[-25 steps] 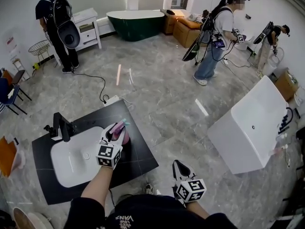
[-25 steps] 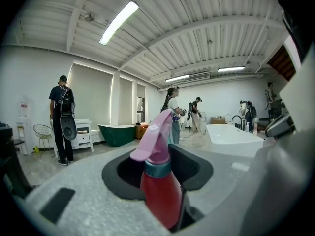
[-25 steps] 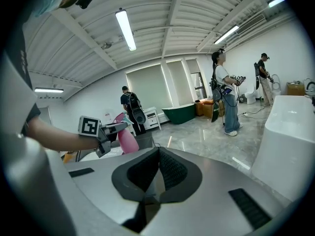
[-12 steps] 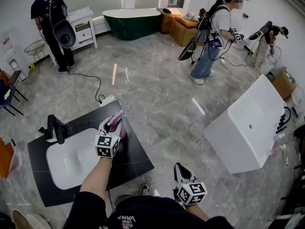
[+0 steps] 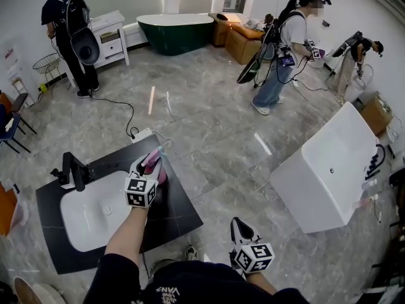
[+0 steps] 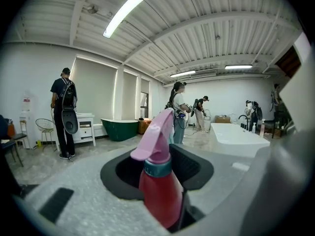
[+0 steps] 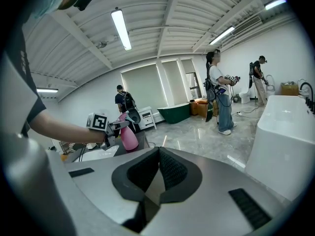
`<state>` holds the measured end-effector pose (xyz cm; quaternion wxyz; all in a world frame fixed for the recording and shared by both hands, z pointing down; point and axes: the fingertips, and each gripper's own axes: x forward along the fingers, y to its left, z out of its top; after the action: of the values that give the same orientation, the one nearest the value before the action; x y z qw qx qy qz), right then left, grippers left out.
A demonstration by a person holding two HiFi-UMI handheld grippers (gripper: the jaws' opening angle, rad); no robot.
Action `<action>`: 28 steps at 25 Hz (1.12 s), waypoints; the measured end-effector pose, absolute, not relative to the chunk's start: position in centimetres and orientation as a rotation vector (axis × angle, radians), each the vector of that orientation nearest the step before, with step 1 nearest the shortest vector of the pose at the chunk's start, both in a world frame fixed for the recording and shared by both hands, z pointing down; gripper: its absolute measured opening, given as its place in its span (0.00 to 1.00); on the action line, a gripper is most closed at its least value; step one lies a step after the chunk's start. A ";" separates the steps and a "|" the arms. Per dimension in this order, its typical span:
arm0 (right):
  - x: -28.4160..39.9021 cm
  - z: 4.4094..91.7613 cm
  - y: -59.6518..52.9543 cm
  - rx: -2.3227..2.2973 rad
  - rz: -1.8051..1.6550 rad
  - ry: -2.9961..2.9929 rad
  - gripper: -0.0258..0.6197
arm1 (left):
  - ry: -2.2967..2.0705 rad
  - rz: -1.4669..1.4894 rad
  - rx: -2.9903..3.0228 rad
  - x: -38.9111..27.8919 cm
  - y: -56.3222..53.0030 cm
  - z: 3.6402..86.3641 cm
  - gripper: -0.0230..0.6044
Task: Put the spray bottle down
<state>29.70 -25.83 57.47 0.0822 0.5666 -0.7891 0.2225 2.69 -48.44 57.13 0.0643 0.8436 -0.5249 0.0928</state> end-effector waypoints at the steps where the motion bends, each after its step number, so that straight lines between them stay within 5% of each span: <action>1: 29.6 57.5 -25.8 1.689 0.664 -2.359 0.04 | -1.583 0.284 2.547 2.7 -48.4 57.1 0.29; 4: 29.4 57.4 -25.7 1.683 0.662 -2.364 0.04 | -1.572 0.293 2.550 2.8 -48.2 57.2 0.33; 14: 27.6 57.0 -25.2 1.668 0.649 -2.383 0.04 | -1.530 0.307 2.507 1.9 -47.6 57.3 0.67; 28: 21.3 55.6 -22.6 1.683 0.644 -2.409 0.04 | -1.416 0.260 2.572 -2.0 -39.9 55.5 0.68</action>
<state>21.34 -22.63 55.57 0.0667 0.5582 -0.7989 0.2136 -1.97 -39.89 55.46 0.0969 0.8686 -0.4780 0.0879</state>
